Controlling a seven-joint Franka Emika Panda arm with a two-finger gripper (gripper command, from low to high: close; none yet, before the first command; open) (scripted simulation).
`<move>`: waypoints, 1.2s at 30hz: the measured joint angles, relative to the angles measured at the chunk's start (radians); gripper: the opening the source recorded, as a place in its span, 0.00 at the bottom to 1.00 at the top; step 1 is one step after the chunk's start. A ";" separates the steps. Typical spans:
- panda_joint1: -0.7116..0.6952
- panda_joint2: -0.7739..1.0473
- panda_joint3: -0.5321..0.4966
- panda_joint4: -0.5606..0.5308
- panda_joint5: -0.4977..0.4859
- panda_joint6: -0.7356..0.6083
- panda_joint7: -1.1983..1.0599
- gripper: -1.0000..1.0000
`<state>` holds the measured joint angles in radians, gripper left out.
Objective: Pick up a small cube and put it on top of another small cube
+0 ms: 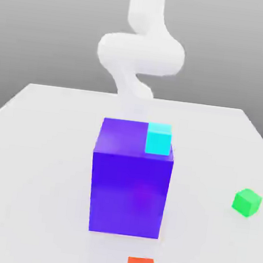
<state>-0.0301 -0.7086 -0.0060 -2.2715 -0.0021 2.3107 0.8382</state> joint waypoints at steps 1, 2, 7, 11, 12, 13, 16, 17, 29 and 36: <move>-0.010 0.039 -0.005 0.012 -0.003 0.005 0.018 0.50; -0.023 0.077 -0.008 0.024 -0.003 0.009 0.034 0.50; -0.075 0.260 -0.028 0.081 -0.007 0.030 0.111 0.50; -0.113 0.405 -0.050 0.126 -0.006 0.047 0.168 0.50; -0.122 0.441 -0.056 0.137 -0.005 0.052 0.182 0.50; -0.130 0.477 -0.063 0.149 -0.003 0.056 0.196 0.50; -0.155 0.586 -0.085 0.183 0.005 0.069 0.234 0.50; -0.169 0.622 -0.093 0.194 0.009 0.073 0.246 0.50; -0.286 1.062 -0.157 0.330 0.099 0.121 0.363 0.50; -0.362 1.320 -0.176 0.410 0.170 0.158 0.414 0.50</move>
<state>-0.3924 0.6118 -0.1821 -1.8616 0.1684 2.4688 1.2523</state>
